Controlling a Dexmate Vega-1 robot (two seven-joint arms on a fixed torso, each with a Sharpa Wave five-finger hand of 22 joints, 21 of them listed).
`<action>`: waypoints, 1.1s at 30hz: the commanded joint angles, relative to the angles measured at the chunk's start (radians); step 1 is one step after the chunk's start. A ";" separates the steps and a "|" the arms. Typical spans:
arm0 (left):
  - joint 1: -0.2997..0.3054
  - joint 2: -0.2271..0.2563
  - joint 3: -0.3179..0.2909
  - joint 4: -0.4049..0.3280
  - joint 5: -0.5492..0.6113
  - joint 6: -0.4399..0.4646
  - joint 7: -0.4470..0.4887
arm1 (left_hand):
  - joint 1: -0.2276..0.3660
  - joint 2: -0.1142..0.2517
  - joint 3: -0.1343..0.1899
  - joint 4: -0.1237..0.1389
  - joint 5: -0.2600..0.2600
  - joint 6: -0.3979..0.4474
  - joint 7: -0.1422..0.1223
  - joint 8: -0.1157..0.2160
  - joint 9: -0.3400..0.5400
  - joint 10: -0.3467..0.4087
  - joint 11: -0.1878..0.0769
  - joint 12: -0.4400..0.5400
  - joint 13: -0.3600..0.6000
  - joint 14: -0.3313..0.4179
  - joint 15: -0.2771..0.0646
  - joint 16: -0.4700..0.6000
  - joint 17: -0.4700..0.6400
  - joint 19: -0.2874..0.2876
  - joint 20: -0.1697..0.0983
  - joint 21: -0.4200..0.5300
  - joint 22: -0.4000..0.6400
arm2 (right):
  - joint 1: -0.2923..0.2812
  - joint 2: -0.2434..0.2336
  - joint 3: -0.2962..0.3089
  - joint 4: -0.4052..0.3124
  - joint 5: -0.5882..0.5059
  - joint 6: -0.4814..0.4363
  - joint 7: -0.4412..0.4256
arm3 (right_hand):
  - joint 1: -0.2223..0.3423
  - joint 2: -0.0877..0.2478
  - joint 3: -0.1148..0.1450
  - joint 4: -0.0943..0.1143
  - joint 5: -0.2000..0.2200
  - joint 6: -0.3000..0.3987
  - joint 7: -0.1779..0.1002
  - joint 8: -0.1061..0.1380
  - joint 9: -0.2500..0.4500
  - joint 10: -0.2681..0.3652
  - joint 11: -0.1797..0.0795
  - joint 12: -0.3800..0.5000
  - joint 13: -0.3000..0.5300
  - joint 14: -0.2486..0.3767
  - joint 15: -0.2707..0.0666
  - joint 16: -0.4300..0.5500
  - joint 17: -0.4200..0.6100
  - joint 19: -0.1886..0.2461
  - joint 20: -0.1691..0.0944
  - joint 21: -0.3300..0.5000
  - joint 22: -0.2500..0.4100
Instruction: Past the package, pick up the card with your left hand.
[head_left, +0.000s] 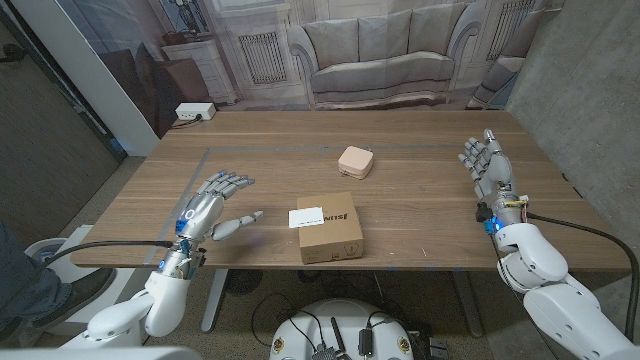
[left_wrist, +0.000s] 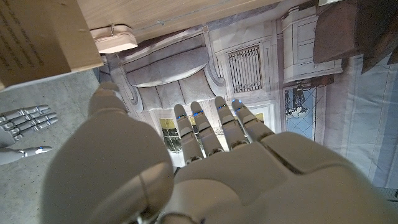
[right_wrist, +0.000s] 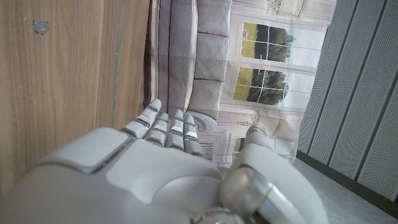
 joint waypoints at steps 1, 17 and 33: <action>0.017 0.043 -0.008 -0.056 0.035 0.058 -0.027 | 0.015 0.002 0.003 -0.008 0.011 0.010 -0.013 0.001 0.000 0.010 0.000 -0.006 -0.001 -0.001 -0.142 -0.006 0.002 -0.010 -0.010 -0.006 0.005 | -0.033 0.015 0.046 -0.032 -0.005 -0.014 -0.003 | -0.003 0.001 0.000 0.000 -0.002 0.009 0.000 0.002 0.005 0.011 -0.001 -0.002 0.001 0.007 0.001 -0.005 0.005 0.006 0.000 -0.002 0.005; 0.033 0.090 0.002 -0.115 0.110 0.145 -0.065 | 0.031 0.010 0.005 -0.013 0.013 0.026 -0.026 -0.001 0.000 0.020 -0.002 -0.012 -0.002 -0.005 -0.145 -0.008 0.002 -0.041 -0.021 -0.019 0.007 | -0.030 0.034 0.071 -0.021 0.012 -0.040 0.004 | -0.004 0.002 0.000 -0.001 -0.002 0.008 0.000 0.001 0.005 0.012 0.000 -0.002 0.001 0.007 0.002 -0.006 0.005 0.009 -0.001 -0.007 0.005; 0.056 0.121 0.008 -0.138 0.158 0.192 -0.064 | 0.053 0.013 0.007 -0.021 0.016 0.035 -0.028 -0.005 0.002 0.030 -0.003 -0.018 -0.003 -0.007 -0.144 -0.009 0.002 -0.040 -0.007 -0.019 0.008 | 0.003 0.026 0.073 -0.033 0.009 -0.096 -0.017 | -0.004 0.003 -0.001 -0.002 -0.002 0.008 0.000 0.002 0.005 0.013 -0.001 -0.002 0.001 0.007 0.002 -0.006 0.004 0.011 0.000 -0.013 0.005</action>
